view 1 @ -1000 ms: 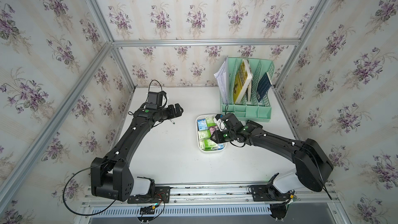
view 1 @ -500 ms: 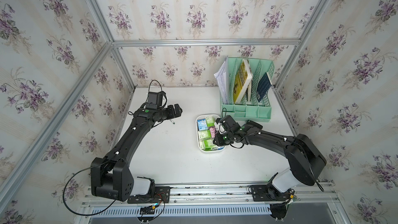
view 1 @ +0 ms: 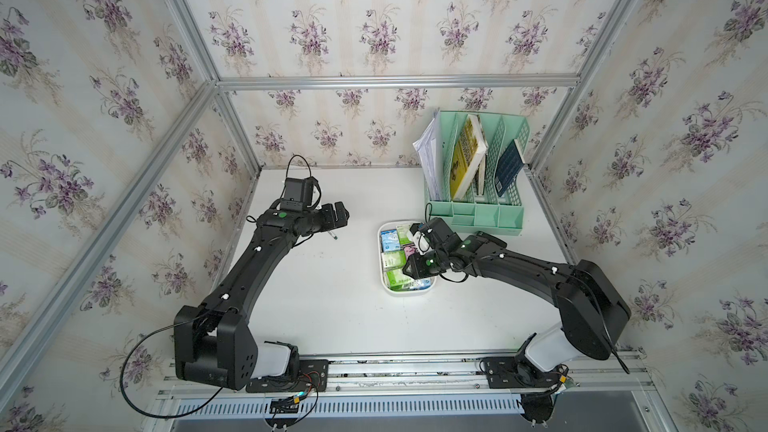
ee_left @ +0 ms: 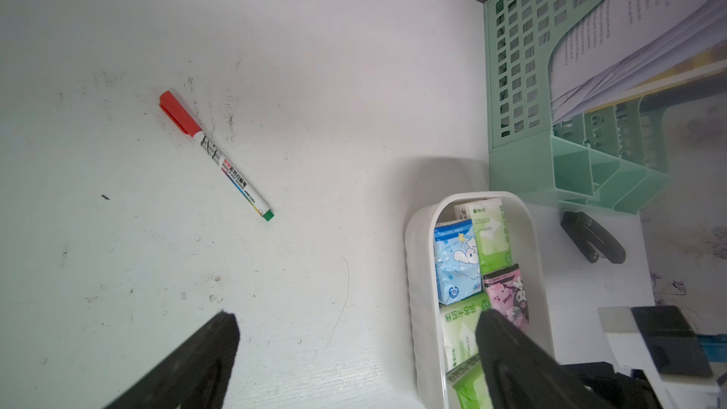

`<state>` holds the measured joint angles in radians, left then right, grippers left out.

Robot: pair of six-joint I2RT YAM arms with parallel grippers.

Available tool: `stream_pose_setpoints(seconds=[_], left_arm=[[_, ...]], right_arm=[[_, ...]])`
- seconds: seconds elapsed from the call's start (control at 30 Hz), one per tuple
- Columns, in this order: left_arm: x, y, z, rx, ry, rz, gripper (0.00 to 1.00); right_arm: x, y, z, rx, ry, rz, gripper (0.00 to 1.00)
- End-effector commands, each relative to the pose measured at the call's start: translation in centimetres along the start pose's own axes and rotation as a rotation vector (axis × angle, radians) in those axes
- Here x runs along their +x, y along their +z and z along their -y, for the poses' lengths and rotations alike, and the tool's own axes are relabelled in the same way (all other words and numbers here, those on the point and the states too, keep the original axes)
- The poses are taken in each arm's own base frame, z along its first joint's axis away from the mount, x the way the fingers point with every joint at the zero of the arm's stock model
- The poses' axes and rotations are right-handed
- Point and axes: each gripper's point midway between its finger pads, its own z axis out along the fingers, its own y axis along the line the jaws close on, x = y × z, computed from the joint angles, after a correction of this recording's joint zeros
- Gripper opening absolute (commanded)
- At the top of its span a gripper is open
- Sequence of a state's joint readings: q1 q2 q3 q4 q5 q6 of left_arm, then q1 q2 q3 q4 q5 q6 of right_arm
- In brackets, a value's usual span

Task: Put the pocket tissues into the storage box
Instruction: Place the pocket tissues in the storage box.

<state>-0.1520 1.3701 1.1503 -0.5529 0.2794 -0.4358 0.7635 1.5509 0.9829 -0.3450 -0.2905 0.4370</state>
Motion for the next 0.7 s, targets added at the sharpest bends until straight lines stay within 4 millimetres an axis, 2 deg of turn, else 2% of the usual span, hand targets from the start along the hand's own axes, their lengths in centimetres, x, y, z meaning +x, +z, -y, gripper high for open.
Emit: stream_pose_setpoints(seconds=[0.0,0.13,0.3,0.43,0.57,0.6,0.67], left_arm=[[-0.9,-0.9,-0.4,-0.040,0.038,0.043,0.99],[-1.5,-2.1,-1.0,-0.090,0.079,0.086,0.99],[-2.4,-3.8,-2.8,-0.198,0.129,0.166,0.99],[-2.9,-5.2,-4.7,-0.246,0.137,0.228,0.99],[-3.4,-6.7,-8.3,-0.345,0.105,0.295,0.99],[-3.3,-6.9,-9.1,-0.371,0.091,0.306,0.99],[-2.8,-6.9,-10.9,-0.428,0.070,0.320,0.99]], right_arm=[[-1.5,-1.5,-0.5,0.009,-0.040,0.056,0.51],[-3.8,-3.4,-0.8,0.016,-0.067,0.124,0.59],[-7.9,-6.9,-0.4,0.031,-0.089,0.278,0.68],[-12.5,-11.3,0.1,0.061,-0.131,0.446,0.81],[-16.4,-16.3,1.3,0.172,-0.167,0.611,0.92],[-17.2,-17.7,2.8,0.205,-0.148,0.654,0.94],[-17.8,-19.4,4.0,0.240,-0.137,0.718,0.99]])
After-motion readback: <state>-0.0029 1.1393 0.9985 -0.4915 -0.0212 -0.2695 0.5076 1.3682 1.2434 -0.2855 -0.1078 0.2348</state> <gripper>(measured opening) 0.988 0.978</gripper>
